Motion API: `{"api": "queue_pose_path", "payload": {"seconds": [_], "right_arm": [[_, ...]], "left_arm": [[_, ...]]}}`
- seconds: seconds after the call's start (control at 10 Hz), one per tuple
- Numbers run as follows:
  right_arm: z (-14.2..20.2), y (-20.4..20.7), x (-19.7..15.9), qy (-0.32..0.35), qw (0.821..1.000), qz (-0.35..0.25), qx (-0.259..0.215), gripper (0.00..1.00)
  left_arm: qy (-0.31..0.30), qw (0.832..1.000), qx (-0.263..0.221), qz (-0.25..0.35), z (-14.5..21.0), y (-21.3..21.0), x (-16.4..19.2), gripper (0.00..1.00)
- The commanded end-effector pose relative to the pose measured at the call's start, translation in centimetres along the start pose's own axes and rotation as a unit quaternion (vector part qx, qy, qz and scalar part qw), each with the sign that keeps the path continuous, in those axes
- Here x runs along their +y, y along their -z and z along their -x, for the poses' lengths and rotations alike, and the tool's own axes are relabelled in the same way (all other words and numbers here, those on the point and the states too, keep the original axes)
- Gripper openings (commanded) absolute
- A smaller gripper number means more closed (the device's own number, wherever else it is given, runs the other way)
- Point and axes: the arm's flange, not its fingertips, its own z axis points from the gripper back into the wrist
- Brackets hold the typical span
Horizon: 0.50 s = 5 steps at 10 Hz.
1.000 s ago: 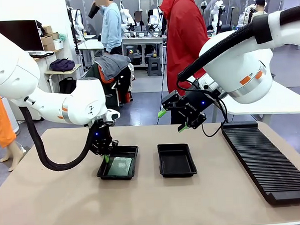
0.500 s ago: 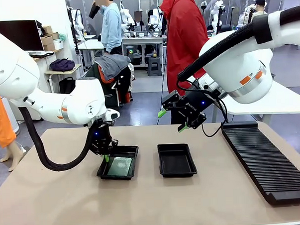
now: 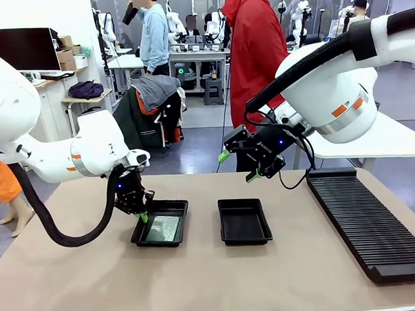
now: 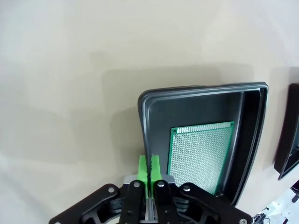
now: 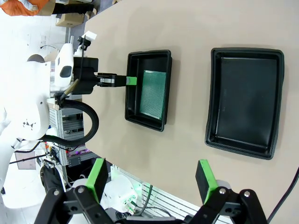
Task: Inspect and transfer BCBs to ESD trays.
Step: Pick up the ESD tray and place it on the left side of the table.
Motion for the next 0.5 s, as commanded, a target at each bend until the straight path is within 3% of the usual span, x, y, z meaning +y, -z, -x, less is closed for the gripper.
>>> {"api": "queue_pose_path", "payload": {"seconds": [0.0, 0.4], "right_arm": [[0.0, 0.0, 0.1, 0.002, 1.0, 0.004, 0.002, 1.0], [0.0, 0.0, 0.1, 0.002, 1.0, 0.004, 0.002, 1.0]], "left_arm": [[0.006, 0.999, -0.017, 0.031, 1.7, -0.9, 1.7, 0.03], [0.002, 0.998, -0.025, 0.064, 2.8, -3.5, 5.8, 0.03]]}}
